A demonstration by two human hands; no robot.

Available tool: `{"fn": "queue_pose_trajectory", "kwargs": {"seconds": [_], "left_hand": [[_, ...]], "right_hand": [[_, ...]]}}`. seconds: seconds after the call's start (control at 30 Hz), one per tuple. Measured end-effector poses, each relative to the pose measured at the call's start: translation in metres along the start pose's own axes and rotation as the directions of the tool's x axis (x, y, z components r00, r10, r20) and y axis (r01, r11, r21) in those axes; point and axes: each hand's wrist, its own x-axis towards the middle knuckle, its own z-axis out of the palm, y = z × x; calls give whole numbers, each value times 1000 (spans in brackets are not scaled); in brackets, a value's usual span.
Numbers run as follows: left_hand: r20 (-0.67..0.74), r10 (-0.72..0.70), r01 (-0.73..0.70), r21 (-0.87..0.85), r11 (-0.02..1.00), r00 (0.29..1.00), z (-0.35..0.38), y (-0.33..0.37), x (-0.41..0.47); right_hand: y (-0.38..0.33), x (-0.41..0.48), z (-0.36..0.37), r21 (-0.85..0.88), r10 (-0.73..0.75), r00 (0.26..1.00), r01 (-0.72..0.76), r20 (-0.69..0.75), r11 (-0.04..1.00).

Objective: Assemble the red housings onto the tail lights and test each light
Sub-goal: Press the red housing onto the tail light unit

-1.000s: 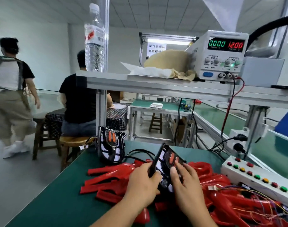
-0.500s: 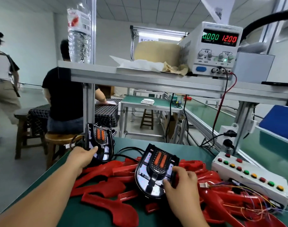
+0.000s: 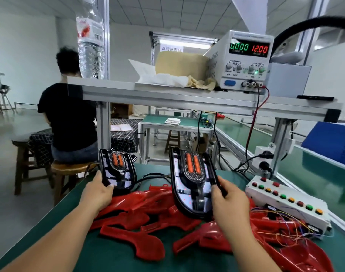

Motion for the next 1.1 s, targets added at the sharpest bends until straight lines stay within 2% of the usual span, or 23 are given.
{"fn": "queue_pose_trajectory", "kwargs": {"seconds": [0.1, 0.2, 0.27, 0.33, 0.43, 0.53, 0.6, 0.73, 0.87, 0.97, 1.0, 1.03, 1.07, 1.1], "left_hand": [[-33, 77, -78, -24, 997, 996, -1, 0, 3], [-71, -6, -10, -220, 976, 997, 0, 3, 7], [10, -122, 113, -457, 882, 993, -1, 6, 14], [121, -187, 220, -644, 732, 975, -3, 9, 22], [135, -193, 231, -716, 659, 972, -9, 17, 27], [108, -110, 154, -699, 698, 988, -16, 22, 28], [100, -56, 109, -658, 745, 993, -15, 21, 27], [81, -26, 61, -468, 882, 996, -1, 8, 28], [5, -22, 22, -219, 976, 1000, 8, 6, 26], [-22, 65, -63, 69, 996, 998, 1, 20, 14], [-51, 106, -101, 95, 990, 993, -3, 30, 4], [-89, 148, -143, 61, 988, 985, -6, 43, -8], [-105, 175, -185, -86, 979, 979, -8, 56, -25], [-58, 190, -199, -320, 926, 980, -7, 64, -46]], "right_hand": [[-8, 10, -15, 94, 35, 999, -36, 7, 995], [-9, 18, -32, 146, 22, 1000, -24, 15, 989], [-6, 23, -45, 195, 40, 999, -44, 22, 980], [2, 28, -56, 255, 54, 998, -50, -9, 966], [16, 32, -68, 355, 63, 994, -29, -85, 935], [26, 31, -75, 551, 71, 991, 1, -110, 834], [30, 32, -77, 623, 73, 991, 14, -114, 782], [28, 31, -86, 743, 86, 982, 70, -170, 666], [26, 26, -103, 745, 99, 959, 138, -265, 653], [24, 23, -103, 740, 68, 981, 90, -180, 667], [23, 22, -100, 729, 40, 990, 72, -135, 681], [22, 22, -95, 717, 4, 996, 62, -90, 695], [21, 21, -89, 701, -37, 998, 58, -45, 710], [20, 20, -82, 671, -78, 997, 60, -3, 739]]}}
